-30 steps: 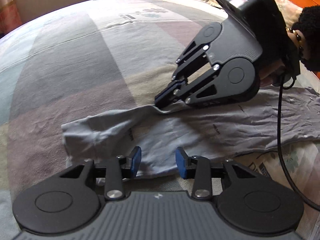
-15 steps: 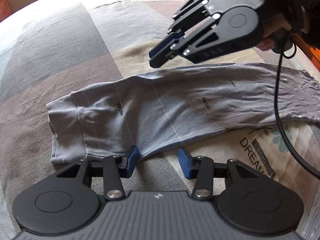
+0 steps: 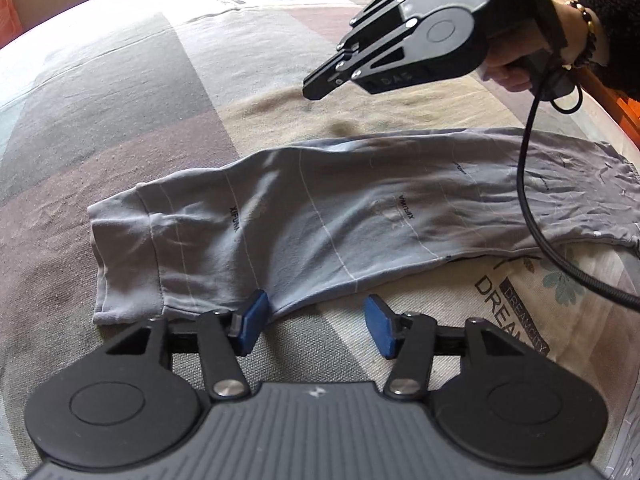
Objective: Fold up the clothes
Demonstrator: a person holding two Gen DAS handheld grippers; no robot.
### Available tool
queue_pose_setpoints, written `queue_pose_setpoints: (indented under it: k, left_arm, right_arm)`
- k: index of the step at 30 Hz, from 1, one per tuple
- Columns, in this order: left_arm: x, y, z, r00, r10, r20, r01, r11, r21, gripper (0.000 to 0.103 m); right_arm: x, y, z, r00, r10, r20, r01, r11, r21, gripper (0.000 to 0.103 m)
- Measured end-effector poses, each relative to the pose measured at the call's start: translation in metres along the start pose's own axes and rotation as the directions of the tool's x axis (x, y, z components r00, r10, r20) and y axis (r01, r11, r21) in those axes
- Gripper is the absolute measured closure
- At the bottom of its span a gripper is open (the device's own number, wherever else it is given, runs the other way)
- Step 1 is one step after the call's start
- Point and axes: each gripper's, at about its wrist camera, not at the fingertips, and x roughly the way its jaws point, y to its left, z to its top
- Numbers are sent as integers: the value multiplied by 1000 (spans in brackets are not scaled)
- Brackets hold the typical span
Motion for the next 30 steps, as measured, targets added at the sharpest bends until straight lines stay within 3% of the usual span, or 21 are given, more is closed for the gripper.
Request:
queue_pose_setpoints:
  k: [2, 6, 9, 12, 15, 18, 24, 28, 30]
  left_arm:
    - [1, -1, 0, 1000, -2, 3, 2, 1000, 2, 43]
    - [2, -4, 1, 1000, -3, -3, 3, 1000, 16, 39]
    - [1, -2, 2, 1000, -17, -12, 17, 1000, 8, 40]
    - [-1, -2, 3, 999, -24, -32, 25, 1000, 18, 40]
    - [-3, -5, 0, 995, -29, -95, 33, 999, 43, 40]
    - [-12, -3, 1, 990, -36, -138, 45, 997, 59, 45]
    - [-27, 26, 30, 1000, -4, 16, 5, 999, -47, 48]
    - [5, 33, 49, 1000, 19, 22, -17, 998, -68, 48]
    - [15, 38, 52, 997, 78, 1, -77, 993, -88, 50]
  right_arm:
    - [-16, 4, 0, 1000, 30, -1, -30, 999, -10, 101]
    - [-29, 28, -11, 990, 114, -86, -118, 992, -38, 100]
    - [-9, 38, -21, 986, 83, -145, -86, 996, -16, 102]
    - [0, 18, -19, 989, 114, -97, -101, 986, 135, 103]
    - [2, 9, -18, 994, 38, -103, -20, 985, 171, 100]
    - [-13, -3, -19, 996, 57, -75, -37, 969, 242, 97]
    - [-28, 34, -43, 983, 174, -62, -146, 936, 322, 92]
    - [-37, 63, -60, 965, 257, -52, -220, 903, 369, 65]
    - [-40, 76, -66, 957, 288, -42, -248, 881, 402, 62]
